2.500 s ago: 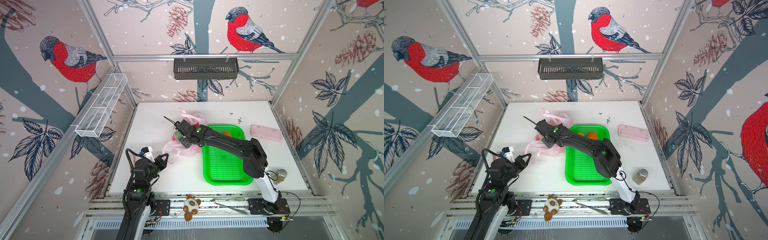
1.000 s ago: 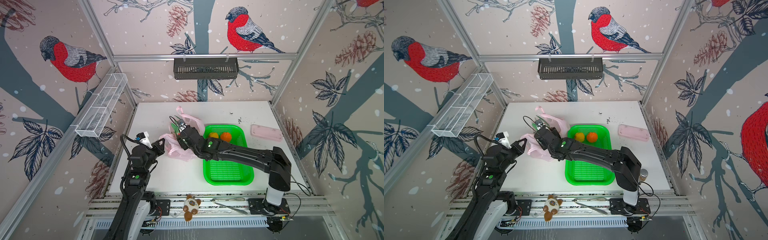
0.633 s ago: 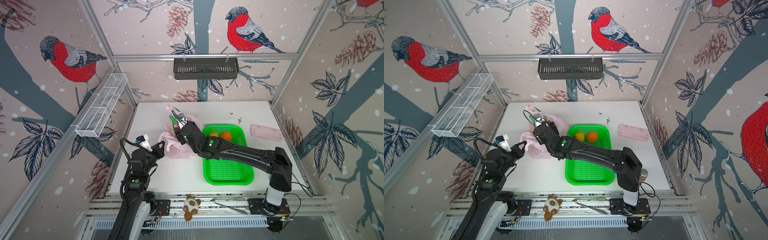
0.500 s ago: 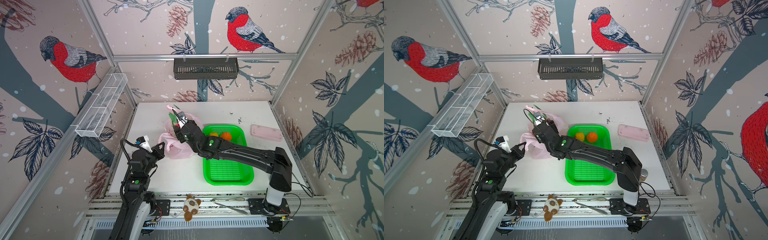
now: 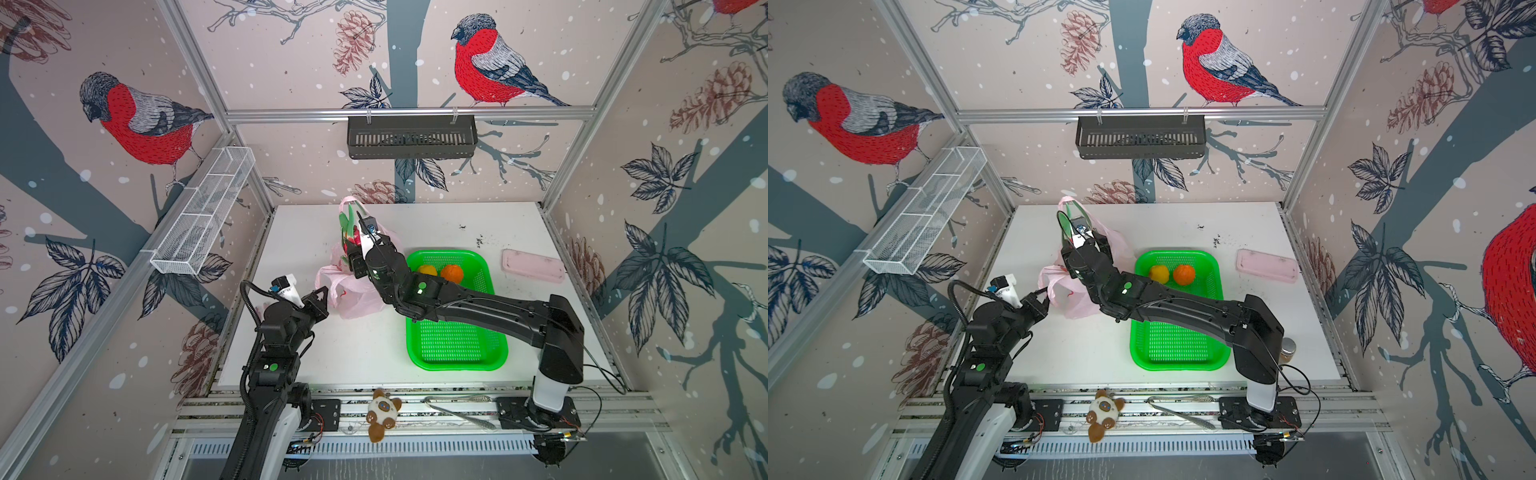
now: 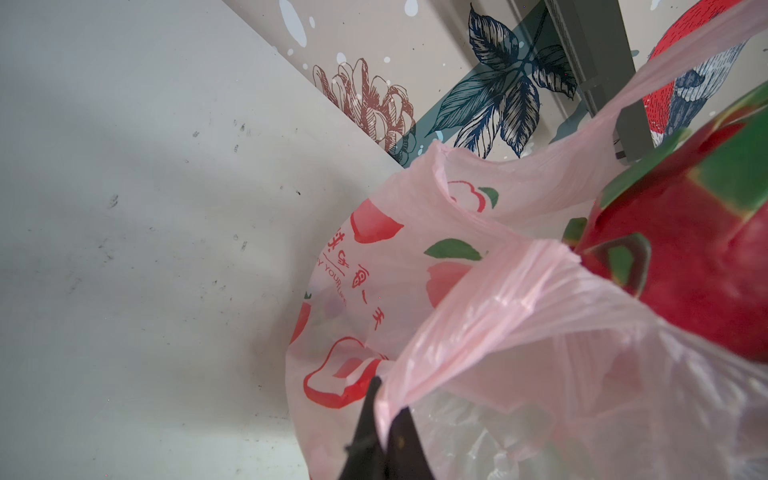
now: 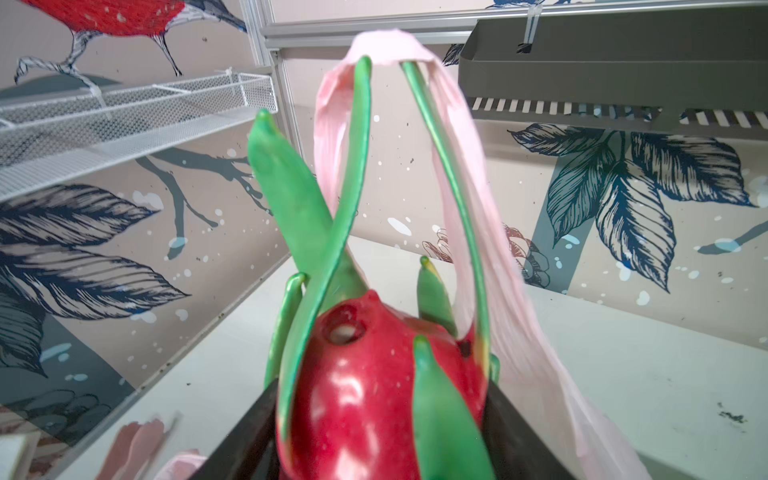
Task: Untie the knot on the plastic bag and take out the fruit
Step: 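Lift the dragon fruit up out of the pink bag with the right gripper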
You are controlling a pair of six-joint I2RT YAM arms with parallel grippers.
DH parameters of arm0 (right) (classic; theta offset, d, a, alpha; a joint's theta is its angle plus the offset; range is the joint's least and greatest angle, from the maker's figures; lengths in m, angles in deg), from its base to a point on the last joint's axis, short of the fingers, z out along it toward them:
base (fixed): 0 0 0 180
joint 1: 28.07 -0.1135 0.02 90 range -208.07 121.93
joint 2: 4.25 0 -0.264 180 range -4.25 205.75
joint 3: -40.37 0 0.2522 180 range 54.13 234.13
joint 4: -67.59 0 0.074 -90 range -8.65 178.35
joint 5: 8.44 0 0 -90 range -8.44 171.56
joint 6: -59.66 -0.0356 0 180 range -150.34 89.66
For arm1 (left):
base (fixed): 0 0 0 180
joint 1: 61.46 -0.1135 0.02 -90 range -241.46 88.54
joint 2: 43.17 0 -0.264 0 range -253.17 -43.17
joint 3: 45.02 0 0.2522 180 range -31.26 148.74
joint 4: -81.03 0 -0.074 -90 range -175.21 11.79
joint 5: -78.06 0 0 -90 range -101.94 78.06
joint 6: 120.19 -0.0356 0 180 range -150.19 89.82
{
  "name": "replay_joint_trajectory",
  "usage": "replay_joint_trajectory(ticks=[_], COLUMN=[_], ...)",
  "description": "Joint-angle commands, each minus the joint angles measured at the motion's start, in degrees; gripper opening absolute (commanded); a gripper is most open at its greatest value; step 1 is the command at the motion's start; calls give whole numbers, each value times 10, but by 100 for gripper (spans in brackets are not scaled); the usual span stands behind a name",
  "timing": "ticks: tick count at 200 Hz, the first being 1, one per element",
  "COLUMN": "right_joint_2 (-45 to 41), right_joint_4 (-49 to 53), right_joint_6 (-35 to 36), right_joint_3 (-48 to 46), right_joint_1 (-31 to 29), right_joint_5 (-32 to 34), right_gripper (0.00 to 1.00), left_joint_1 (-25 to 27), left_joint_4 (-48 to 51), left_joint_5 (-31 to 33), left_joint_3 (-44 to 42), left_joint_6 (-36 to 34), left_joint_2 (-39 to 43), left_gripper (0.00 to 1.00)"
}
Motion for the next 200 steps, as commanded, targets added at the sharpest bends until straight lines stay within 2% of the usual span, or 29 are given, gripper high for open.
replay_joint_trajectory(ticks=[1, 109, 156, 200], right_joint_2=[-9, -8, 41, 84], right_joint_4=[-92, -223, -312, -369], right_joint_6=[-18, -56, -56, -67], right_joint_3=[1, -31, -25, -24], right_joint_1=[-3, -15, -24, -23], right_joint_5=[20, 55, 55, 47], right_gripper=[12, 13, 13, 14], left_joint_1=[1, 0, 0, 1], left_joint_4=[-2, -6, -22, 9], left_joint_5=[6, 6, -31, -52], left_joint_3=[-2, 13, 26, 43], left_joint_6=[-11, -17, 6, 6], left_joint_2=[-2, -1, 6, 35], left_gripper=[0, 0, 0, 0])
